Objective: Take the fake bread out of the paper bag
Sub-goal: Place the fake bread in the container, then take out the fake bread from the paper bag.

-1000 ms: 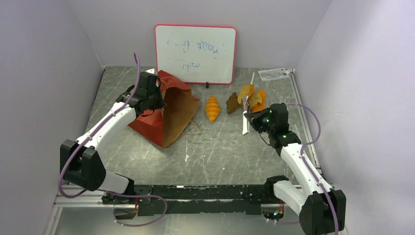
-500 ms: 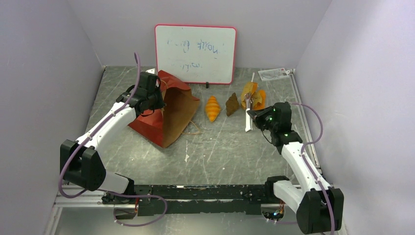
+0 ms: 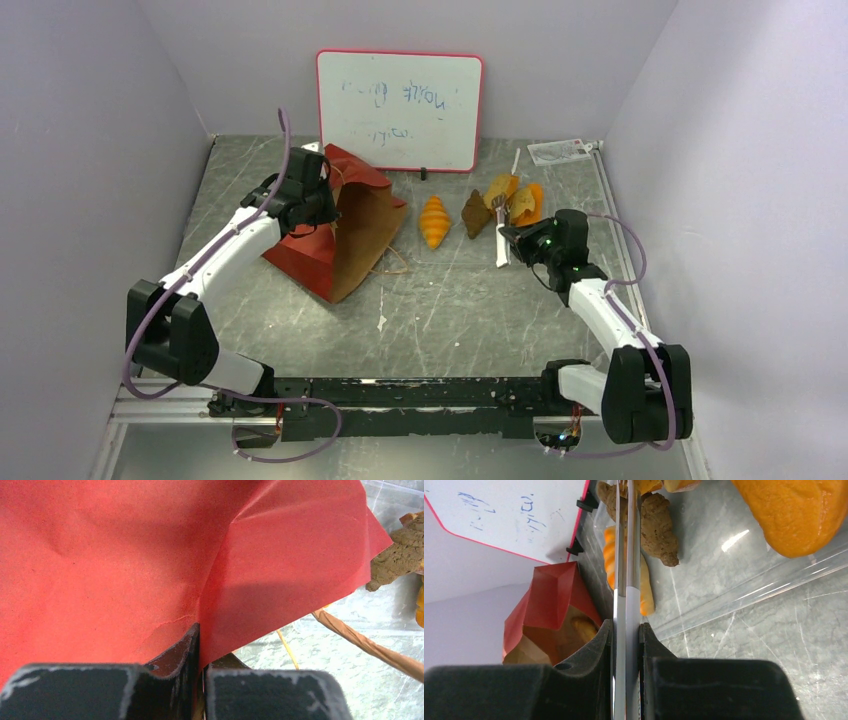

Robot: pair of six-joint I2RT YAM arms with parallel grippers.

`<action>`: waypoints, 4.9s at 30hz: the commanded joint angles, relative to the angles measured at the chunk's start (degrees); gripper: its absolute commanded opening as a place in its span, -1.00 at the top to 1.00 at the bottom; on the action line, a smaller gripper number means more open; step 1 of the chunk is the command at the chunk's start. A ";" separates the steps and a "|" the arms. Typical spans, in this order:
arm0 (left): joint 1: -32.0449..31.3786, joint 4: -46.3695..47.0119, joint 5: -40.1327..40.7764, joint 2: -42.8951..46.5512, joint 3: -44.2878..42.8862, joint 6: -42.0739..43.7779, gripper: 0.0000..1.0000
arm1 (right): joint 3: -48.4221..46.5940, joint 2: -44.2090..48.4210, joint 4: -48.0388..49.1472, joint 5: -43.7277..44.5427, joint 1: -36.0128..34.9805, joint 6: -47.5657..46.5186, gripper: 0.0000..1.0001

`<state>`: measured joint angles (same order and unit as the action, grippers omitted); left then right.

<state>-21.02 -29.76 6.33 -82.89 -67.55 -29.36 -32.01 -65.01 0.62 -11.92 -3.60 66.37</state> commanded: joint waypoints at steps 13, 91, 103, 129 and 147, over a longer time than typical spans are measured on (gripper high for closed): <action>0.54 1.65 -1.15 -0.01 -0.21 -1.28 0.79 | 0.05 4.89 -1.89 -3.12 1.48 -1.42 0.29; 0.58 -0.70 -8.36 -0.25 -5.54 11.32 0.86 | -12.57 -4.46 4.01 1.04 -43.38 -8.24 0.33; 0.59 -2.62 -9.65 0.64 -6.04 12.02 0.86 | -14.86 -21.90 18.73 -5.94 -43.26 -4.03 0.26; 0.57 -3.55 -12.73 1.34 -5.33 12.18 0.86 | -19.91 -37.70 26.88 -9.44 -39.94 0.82 0.19; 0.54 -3.68 -15.36 2.35 -3.85 11.97 0.86 | -23.81 -45.06 31.82 -11.02 -39.43 3.97 0.19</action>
<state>-20.75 -33.28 -5.30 -82.50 -71.61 -17.74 -53.43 -108.33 28.60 -22.55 -43.33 69.10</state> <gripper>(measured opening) 0.077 0.408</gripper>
